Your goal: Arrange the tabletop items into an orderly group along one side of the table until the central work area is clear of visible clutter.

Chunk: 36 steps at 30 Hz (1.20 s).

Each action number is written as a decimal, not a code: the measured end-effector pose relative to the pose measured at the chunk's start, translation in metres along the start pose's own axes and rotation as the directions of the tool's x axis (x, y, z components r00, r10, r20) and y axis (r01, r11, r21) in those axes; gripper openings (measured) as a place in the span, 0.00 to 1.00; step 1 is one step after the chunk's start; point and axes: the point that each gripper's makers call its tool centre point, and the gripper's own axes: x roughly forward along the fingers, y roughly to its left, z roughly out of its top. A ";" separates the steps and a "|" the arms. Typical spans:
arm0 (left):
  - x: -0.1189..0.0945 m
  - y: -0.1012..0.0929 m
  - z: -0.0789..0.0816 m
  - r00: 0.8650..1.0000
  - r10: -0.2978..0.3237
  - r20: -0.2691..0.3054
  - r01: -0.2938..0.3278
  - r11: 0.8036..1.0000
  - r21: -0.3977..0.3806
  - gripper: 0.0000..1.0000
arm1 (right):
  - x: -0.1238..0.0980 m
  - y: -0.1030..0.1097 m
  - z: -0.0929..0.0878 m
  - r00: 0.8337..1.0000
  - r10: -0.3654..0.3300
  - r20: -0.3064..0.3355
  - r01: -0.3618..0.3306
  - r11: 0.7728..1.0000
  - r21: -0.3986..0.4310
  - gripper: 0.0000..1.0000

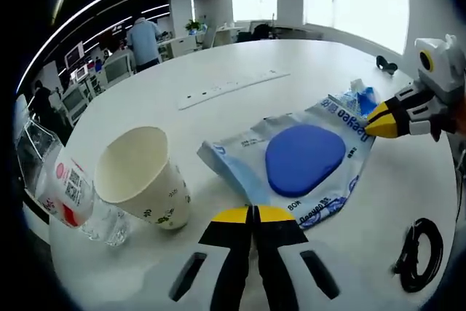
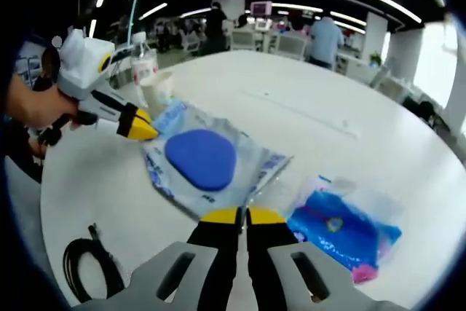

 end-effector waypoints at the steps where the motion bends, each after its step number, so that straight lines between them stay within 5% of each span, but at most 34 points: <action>1: 0.001 0.001 0.001 1.000 0.002 0.004 -0.002 1.000 0.000 0.00 | 0.001 -0.001 -0.001 1.000 -0.001 -0.002 0.001 1.000 0.001 0.00; 16: 0.015 0.013 0.008 0.995 0.094 0.026 -0.095 0.994 0.049 0.01 | 0.020 -0.012 0.000 1.000 -0.030 -0.009 0.030 1.000 0.001 0.00; 21: 0.018 0.017 0.010 0.991 0.128 0.040 -0.130 0.990 0.053 0.01 | 0.026 -0.015 0.003 0.999 -0.040 -0.029 0.037 0.996 -0.080 0.00; 36: 0.022 0.022 0.015 0.986 0.160 0.045 -0.164 0.980 0.109 0.03 | 0.029 -0.020 0.007 0.998 -0.053 -0.020 0.052 0.996 -0.079 0.01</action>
